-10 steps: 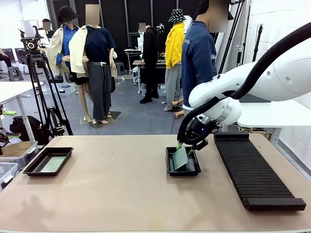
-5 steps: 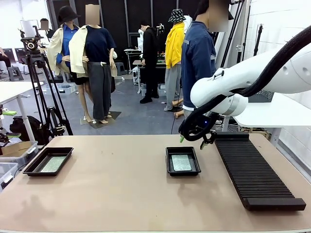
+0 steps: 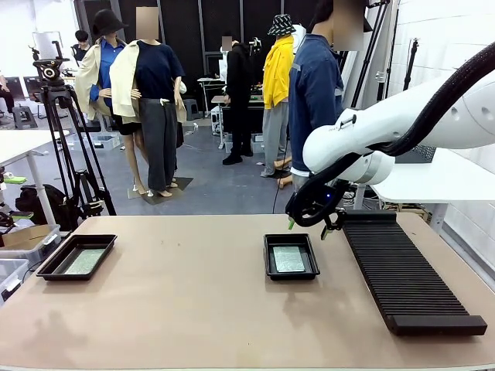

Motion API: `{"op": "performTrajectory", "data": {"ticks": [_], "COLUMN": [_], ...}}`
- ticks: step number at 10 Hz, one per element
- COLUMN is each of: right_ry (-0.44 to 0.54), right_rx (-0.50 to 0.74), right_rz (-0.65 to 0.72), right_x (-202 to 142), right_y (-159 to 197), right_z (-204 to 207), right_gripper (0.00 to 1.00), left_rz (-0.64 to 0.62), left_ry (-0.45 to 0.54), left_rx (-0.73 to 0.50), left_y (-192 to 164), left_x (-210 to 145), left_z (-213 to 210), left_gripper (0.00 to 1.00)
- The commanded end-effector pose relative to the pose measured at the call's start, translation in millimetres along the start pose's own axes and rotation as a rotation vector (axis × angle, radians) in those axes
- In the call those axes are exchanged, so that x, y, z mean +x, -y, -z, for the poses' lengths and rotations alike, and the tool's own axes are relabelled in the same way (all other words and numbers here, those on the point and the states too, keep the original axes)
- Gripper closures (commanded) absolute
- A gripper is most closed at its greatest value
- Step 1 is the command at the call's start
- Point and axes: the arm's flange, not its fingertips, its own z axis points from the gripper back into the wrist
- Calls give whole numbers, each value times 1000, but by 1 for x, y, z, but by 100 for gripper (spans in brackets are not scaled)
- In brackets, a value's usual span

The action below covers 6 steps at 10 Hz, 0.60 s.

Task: Inspect and transfer BCBs to ESD trays.
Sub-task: Pick up the Blank PCB from the PCB Rack and place it in the right ESD tray, then pick up the ESD tray and place it on the left side of the table.

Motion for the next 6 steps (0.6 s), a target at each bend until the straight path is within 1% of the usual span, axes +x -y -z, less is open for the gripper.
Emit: {"op": "performTrajectory", "data": {"ticks": [1,6], "right_ry": [2,2], "right_rx": [8,8], "right_rz": [6,6], "right_x": [0,0], "right_y": [0,0], "right_z": [0,0], "right_gripper": [0,0], "left_rz": [4,4], "left_ry": [-15,-15], "left_rx": [12,12], "left_y": [1,1], "left_x": [-3,-3], "left_z": [0,0], "left_gripper": [0,0]}}
